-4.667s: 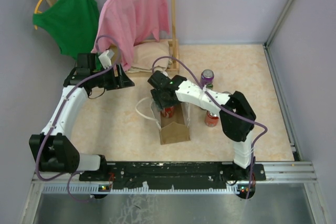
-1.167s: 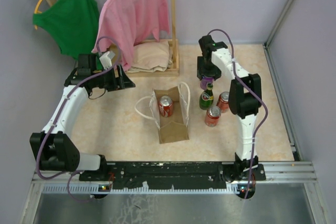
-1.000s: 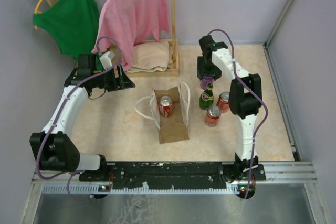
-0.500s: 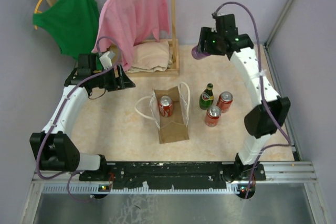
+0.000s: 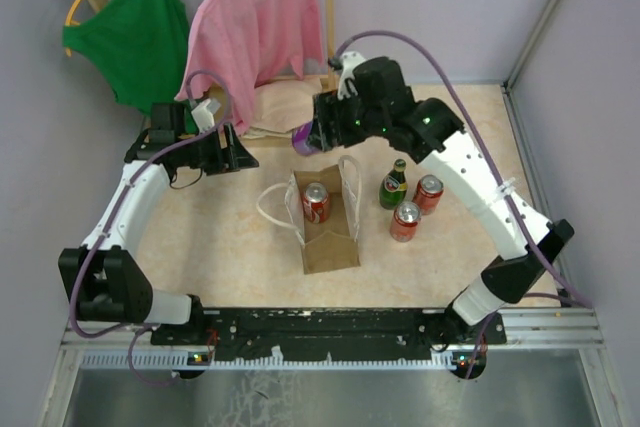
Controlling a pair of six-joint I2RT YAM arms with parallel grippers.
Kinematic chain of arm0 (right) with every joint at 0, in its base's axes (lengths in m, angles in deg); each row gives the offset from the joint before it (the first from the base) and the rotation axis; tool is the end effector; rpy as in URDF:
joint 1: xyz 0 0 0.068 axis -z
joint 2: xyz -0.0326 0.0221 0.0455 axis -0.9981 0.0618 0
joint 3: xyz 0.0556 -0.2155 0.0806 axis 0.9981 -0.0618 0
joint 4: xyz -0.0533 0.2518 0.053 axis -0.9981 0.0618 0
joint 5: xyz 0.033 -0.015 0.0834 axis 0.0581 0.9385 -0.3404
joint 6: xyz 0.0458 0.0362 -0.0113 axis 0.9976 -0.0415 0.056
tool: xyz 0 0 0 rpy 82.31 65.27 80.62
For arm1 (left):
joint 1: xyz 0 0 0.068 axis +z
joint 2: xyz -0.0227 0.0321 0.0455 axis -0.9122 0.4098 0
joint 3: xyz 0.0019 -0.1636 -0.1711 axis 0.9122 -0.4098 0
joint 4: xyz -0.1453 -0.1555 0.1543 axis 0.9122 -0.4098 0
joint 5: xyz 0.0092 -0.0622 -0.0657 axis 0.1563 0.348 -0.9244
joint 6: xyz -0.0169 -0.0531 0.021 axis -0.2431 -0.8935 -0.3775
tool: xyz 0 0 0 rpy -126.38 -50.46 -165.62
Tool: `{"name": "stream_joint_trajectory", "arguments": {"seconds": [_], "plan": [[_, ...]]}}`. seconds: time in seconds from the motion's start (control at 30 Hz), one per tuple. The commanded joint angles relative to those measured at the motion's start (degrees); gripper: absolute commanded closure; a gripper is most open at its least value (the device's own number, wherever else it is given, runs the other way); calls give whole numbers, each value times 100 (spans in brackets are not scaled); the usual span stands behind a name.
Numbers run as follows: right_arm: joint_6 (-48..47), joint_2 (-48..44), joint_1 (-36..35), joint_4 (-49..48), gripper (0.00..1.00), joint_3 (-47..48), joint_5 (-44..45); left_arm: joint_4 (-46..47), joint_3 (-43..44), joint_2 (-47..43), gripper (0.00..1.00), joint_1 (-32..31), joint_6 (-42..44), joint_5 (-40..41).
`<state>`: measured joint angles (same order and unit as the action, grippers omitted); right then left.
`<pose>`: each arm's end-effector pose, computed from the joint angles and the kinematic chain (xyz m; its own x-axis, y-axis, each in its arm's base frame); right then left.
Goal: Place the beverage into the canvas bag
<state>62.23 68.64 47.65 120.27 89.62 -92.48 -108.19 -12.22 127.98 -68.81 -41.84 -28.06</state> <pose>0.2567 0.2123 0.4211 -0.5632 -0.0861 -0.8218 -0.5548 0.7765 0.2988 0.3040 -0.0419 0.2677 -0.7947 -0.1211 -0.5949 0.2995 0.7741 -0.5577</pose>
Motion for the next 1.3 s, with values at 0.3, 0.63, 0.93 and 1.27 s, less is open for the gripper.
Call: {"name": "stream_joint_trajectory", "arguments": {"seconds": [0.3, 0.63, 0.93, 1.27], "plan": [[226, -625, -698, 347, 100, -1428, 829, 123, 73, 45, 23, -58, 56, -135], [92, -195, -911, 639, 100, -1580, 1140, 121, 90, 45, 23, -53, 65, -113], [-30, 322, -1178, 1239, 100, -1316, 2034, 163, 58, 61, 23, -54, 59, -121], [-87, 700, -1202, 1057, 100, -1396, 2135, 209, 102, 123, 23, -52, 56, -126]]}}
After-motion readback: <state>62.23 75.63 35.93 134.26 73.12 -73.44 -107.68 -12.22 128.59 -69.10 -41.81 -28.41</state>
